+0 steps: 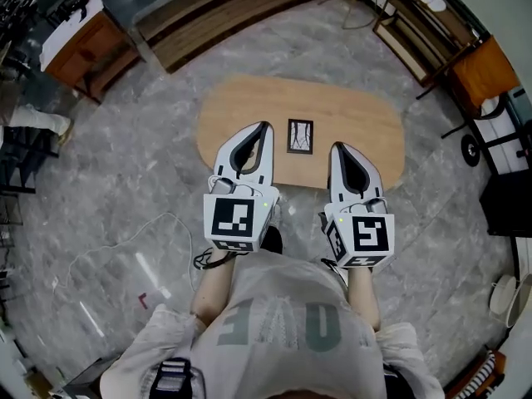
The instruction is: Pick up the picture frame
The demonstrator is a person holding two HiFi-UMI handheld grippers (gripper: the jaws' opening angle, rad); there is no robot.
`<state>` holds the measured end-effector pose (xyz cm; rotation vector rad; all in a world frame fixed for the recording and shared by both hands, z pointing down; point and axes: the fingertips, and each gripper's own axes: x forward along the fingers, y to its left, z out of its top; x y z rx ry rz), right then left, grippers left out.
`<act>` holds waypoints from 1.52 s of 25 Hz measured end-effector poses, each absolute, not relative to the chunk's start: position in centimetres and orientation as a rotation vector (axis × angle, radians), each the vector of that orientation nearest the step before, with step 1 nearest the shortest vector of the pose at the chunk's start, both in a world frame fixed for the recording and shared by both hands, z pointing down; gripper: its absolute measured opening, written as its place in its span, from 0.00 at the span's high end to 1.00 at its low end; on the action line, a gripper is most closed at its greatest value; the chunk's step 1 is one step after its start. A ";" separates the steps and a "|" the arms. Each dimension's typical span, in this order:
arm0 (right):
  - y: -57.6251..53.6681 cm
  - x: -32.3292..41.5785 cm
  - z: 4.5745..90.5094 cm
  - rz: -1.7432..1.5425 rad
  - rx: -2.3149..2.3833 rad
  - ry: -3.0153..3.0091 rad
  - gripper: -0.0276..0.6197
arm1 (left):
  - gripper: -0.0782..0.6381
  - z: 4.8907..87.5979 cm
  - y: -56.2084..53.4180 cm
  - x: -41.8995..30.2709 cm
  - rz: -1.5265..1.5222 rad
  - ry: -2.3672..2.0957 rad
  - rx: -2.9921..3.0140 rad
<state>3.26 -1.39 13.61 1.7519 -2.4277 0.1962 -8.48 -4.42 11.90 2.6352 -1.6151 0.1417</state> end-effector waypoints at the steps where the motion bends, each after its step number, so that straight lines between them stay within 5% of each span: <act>1: -3.0 2.7 13.6 0.180 1.754 -2.419 0.95 | 0.88 11.8 -6.1 -9.0 0.138 -1.610 2.640; 14: -13.6 4.6 13.5 0.216 1.808 -2.371 0.95 | 0.88 12.1 -18.1 -6.5 0.108 -1.504 2.686; 38: -12.1 8.8 14.1 0.209 1.720 -2.501 0.95 | 0.88 11.2 -14.6 -2.7 0.174 -1.681 2.644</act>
